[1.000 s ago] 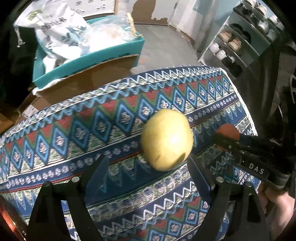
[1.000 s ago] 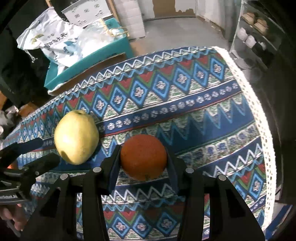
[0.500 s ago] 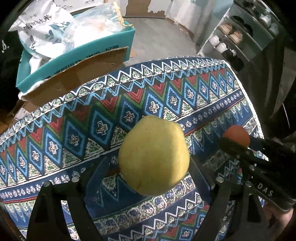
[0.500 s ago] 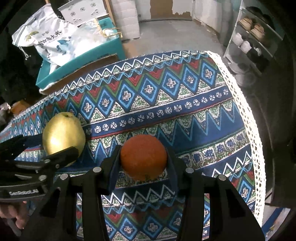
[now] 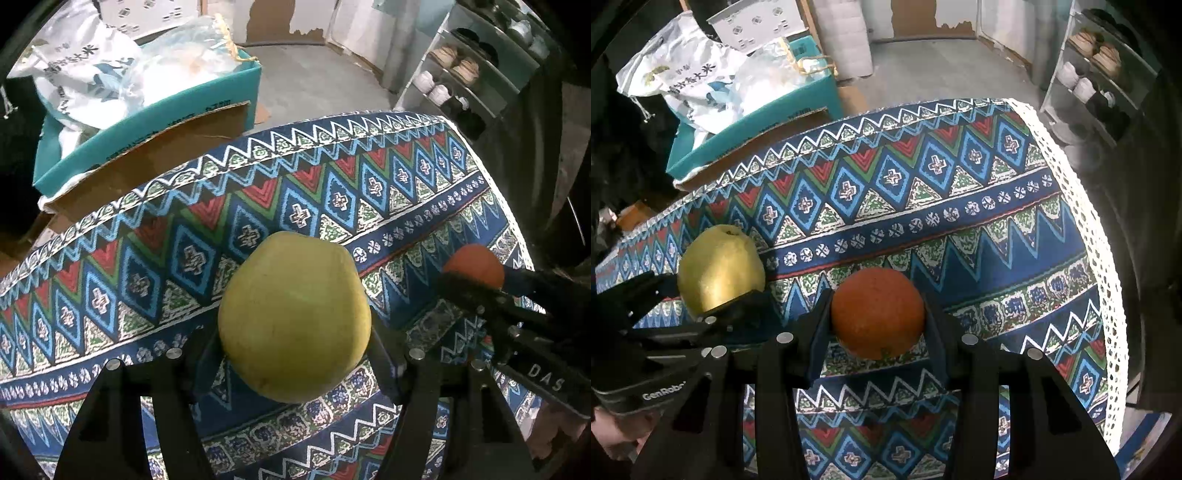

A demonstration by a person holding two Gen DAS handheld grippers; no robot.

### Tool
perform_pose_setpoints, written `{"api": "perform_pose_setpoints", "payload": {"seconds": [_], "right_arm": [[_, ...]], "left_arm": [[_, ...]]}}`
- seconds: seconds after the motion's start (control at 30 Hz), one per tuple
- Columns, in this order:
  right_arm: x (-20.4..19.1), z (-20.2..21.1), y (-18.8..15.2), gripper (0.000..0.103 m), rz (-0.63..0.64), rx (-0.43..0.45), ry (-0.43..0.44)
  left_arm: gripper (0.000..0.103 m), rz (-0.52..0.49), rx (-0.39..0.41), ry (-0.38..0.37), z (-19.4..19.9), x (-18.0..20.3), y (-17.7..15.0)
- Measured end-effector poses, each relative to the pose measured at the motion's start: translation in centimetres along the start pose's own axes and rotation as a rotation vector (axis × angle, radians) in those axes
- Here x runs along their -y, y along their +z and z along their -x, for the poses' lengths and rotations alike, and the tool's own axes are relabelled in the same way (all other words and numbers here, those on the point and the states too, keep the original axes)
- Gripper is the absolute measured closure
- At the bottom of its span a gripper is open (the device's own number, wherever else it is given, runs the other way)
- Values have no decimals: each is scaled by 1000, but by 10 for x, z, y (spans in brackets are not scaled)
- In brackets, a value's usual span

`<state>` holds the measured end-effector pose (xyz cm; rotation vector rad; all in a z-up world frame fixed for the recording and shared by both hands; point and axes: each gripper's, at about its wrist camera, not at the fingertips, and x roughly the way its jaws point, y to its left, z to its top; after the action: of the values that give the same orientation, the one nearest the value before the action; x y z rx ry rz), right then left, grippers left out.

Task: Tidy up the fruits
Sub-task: 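Lift the yellow pear with left tool while right tool carries small orange toward bowl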

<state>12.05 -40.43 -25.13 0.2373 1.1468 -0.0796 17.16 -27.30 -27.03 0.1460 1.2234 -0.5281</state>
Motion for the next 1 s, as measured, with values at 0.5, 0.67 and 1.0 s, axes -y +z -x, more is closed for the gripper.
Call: {"api": "perform_pose_setpoints", "payload": {"seconds": [0.5,0.67,1.0], "right_arm": [[-22,41,1,58,73,70,29],[-31,57,0,58,89,93,47],[-52,95,1,58,126,152,84]], "left_arm": [[32,35,58,22,57,-29,-17],[32,40,83,34,82,-40,-20],[32,65,136,43,131,-53,-35]]}}
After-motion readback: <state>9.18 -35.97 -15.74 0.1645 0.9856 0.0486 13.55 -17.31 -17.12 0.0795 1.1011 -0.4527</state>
